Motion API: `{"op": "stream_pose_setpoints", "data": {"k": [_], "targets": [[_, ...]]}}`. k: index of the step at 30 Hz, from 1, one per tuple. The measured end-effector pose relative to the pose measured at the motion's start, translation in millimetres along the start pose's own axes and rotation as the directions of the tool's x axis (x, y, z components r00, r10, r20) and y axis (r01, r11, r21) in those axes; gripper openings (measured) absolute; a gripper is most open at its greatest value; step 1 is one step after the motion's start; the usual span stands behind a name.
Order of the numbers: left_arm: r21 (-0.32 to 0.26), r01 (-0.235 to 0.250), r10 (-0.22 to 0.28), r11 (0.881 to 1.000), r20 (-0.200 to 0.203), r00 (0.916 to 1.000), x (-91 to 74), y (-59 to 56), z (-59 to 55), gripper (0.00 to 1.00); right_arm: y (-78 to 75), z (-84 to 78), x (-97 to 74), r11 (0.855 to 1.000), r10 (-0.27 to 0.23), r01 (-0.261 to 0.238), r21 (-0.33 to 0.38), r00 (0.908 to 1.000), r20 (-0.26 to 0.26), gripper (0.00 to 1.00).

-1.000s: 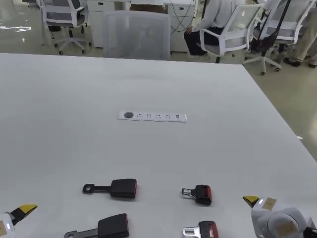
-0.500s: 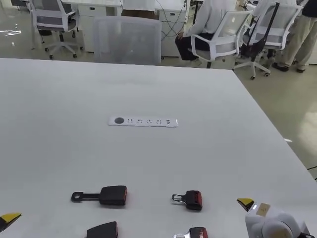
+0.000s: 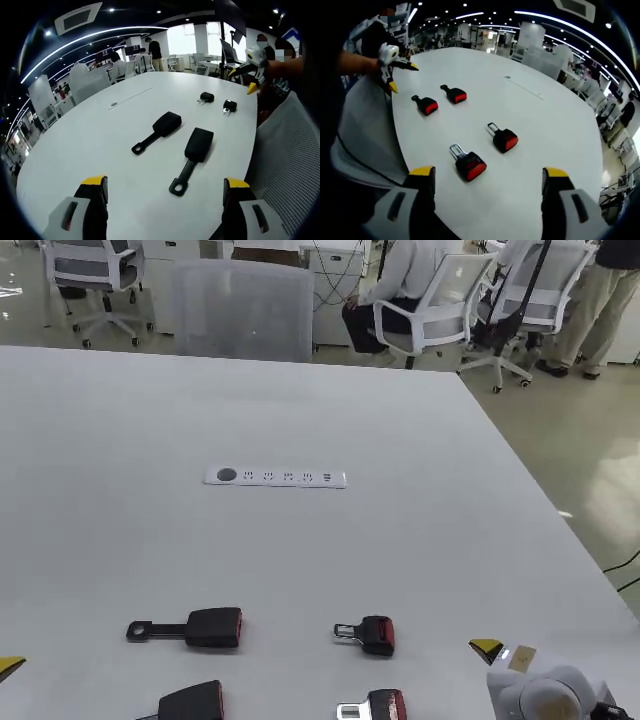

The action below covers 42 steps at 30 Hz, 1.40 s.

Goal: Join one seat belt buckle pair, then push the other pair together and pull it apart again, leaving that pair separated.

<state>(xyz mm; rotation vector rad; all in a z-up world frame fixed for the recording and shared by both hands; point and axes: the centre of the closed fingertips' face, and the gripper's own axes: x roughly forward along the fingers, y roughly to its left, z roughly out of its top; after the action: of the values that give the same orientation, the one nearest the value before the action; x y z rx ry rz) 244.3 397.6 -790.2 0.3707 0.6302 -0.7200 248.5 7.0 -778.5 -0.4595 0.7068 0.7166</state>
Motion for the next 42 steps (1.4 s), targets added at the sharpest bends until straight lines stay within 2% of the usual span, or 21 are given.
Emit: {"op": "stream_pose_setpoints", "data": {"k": [3,6,10,13,16,18,19,21,24,27,28,29,30,31,33,34,35,36,37,38,42], "targets": [[-0.005,0.013,-0.013,1.0,0.011,0.9998,6.0,-3.5,8.4,0.95,0.0,-1.7,2.5,1.0,0.002,-0.002,-0.006,1.0,-0.008,0.9],[0.039,0.044,-0.043,0.998,-0.013,0.999,12.6,-13.2,15.3,0.91,-0.7,-1.2,4.7,1.0,0.006,-0.006,-0.013,1.0,-0.007,0.87],[0.052,0.073,-0.072,0.996,-0.014,0.9973,20.7,-26.7,26.1,0.89,-1.5,0.0,6.7,0.999,0.017,-0.018,-0.035,0.9998,-0.012,0.81],[0.103,0.122,-0.117,0.987,-0.059,0.9914,29.4,-36.3,24.4,0.82,-0.9,0.1,9.8,0.997,0.039,-0.039,-0.059,0.9992,-0.013,0.75],[0.115,0.163,-0.152,0.98,-0.094,0.9839,35.6,-42.2,22.8,0.75,-1.7,-0.6,15.8,0.993,0.058,-0.059,-0.104,0.9982,-0.016,0.69],[0.15,0.18,-0.161,0.972,-0.13,0.9783,39.7,-43.7,20.3,0.69,-0.8,0.5,21.1,0.989,0.078,-0.079,-0.122,0.9969,-0.012,0.67],[0.158,0.182,-0.162,0.971,-0.135,0.9775,42.1,-43.9,21.1,0.68,0.0,1.2,24.0,0.986,0.091,-0.092,-0.137,0.9958,-0.012,0.66],[0.163,0.207,-0.185,0.965,-0.141,0.9726,45.9,-47.4,23.8,0.63,4.0,3.3,32.4,0.975,0.131,-0.13,-0.179,0.9914,-0.01,0.63],[0.17,0.249,-0.221,0.953,-0.17,0.9605,54.1,-53.7,24.6,0.54,14.5,3.5,43.1,0.949,0.204,-0.205,-0.238,0.9785,-0.028,0.56],[0.179,0.267,-0.232,0.947,-0.195,0.953,66.4,-60.0,27.0,0.54,28.8,-1.4,49.5,0.911,0.287,-0.295,-0.289,0.9553,-0.07,0.47],[0.182,0.277,-0.24,0.943,-0.202,0.9496,70.9,-63.2,28.4,0.54,31.3,-2.6,51.3,0.899,0.299,-0.309,-0.31,0.9507,-0.08,0.46],[0.185,0.285,-0.245,0.941,-0.209,0.9467,74.3,-65.8,28.8,0.54,32.7,-4.8,54.5,0.881,0.304,-0.319,-0.35,0.9476,-0.098,0.46],[0.189,0.31,-0.265,0.932,-0.229,0.9368,78.6,-70.8,26.1,0.54,35.4,-7.4,56.1,0.866,0.318,-0.337,-0.369,0.9412,-0.114,0.45],[0.198,0.321,-0.271,0.926,-0.245,0.9309,81.9,-73.6,23.9,0.53,36.7,-10.8,59.1,0.85,0.327,-0.353,-0.391,0.9356,-0.133,0.43],[0.229,0.338,-0.273,0.913,-0.273,0.9223,88.6,-77.6,20.0,0.53,35.0,-15.7,64.0,0.834,0.325,-0.36,-0.419,0.9329,-0.155,0.42],[0.233,0.341,-0.273,0.911,-0.281,0.9203,91.2,-78.5,18.7,0.53,35.3,-18.0,65.5,0.829,0.331,-0.37,-0.419,0.9291,-0.166,0.42],[0.236,0.344,-0.27,0.909,-0.294,0.9169,94.0,-79.4,16.9,0.53,36.2,-21.7,66.5,0.824,0.343,-0.389,-0.412,0.9213,-0.183,0.4],[0.27,0.336,-0.245,0.902,-0.32,0.9152,95.0,-76.1,14.0,0.54,35.4,-22.7,68.2,0.826,0.346,-0.391,-0.405,0.9201,-0.184,0.38],[0.313,0.342,-0.233,0.886,-0.336,0.9124,97.1,-75.9,12.5,0.55,34.6,-24.1,69.9,0.829,0.352,-0.396,-0.395,0.9181,-0.182,0.37],[0.305,0.346,-0.243,0.887,-0.329,0.9125,101.6,-74.3,7.6,0.54,35.6,-26.8,71.7,0.829,0.367,-0.41,-0.38,0.912,-0.183,0.37],[0.28,0.355,-0.259,0.892,-0.328,0.9086,105.4,-73.2,8.9,0.51,35.6,-33.3,73.0,0.816,0.375,-0.428,-0.389,0.9033,-0.208,0.37]]}}
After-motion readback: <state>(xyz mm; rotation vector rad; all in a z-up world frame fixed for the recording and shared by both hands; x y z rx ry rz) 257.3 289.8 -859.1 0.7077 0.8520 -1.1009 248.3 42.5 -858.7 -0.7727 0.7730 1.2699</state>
